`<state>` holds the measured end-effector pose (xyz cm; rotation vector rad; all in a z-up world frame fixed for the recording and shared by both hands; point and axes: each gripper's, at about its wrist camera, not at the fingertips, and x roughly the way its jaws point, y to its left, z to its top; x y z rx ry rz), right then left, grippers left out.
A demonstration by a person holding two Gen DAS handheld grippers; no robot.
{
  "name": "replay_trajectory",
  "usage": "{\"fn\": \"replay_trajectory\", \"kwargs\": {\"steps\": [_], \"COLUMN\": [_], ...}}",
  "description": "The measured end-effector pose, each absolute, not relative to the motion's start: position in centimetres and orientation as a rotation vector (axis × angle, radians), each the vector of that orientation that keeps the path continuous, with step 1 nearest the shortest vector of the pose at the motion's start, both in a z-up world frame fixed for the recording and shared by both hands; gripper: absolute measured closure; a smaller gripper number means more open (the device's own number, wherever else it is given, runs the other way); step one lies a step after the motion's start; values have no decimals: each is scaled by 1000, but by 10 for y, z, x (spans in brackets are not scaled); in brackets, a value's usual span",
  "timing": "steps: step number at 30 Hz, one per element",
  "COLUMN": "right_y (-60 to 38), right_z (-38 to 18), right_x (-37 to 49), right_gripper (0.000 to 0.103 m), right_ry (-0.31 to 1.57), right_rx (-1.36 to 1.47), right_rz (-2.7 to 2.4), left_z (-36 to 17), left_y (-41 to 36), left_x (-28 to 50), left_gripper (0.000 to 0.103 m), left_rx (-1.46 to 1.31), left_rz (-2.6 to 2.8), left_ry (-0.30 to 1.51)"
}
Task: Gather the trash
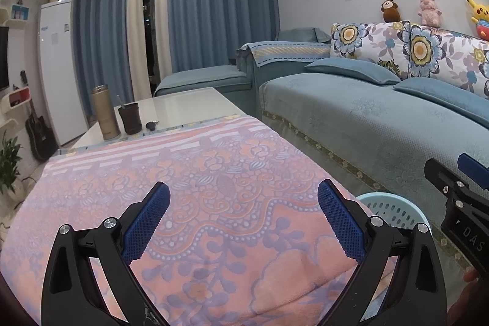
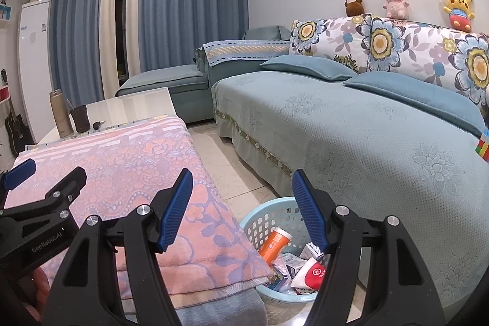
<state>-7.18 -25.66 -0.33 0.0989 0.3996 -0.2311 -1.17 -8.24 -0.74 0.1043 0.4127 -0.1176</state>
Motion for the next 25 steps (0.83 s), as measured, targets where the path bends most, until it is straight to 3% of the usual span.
{"fn": "replay_trajectory", "kwargs": {"steps": [25], "right_y": [-251], "right_z": [1], "right_x": [-74], "right_gripper": [39], "right_ry": [395], "right_rx": [80], "right_rz": [-224], "left_z": [0], "left_y": [-78], "left_x": [-15], "left_gripper": [7], "left_rx": [76], "left_rz": [-140], "left_ry": [412]}}
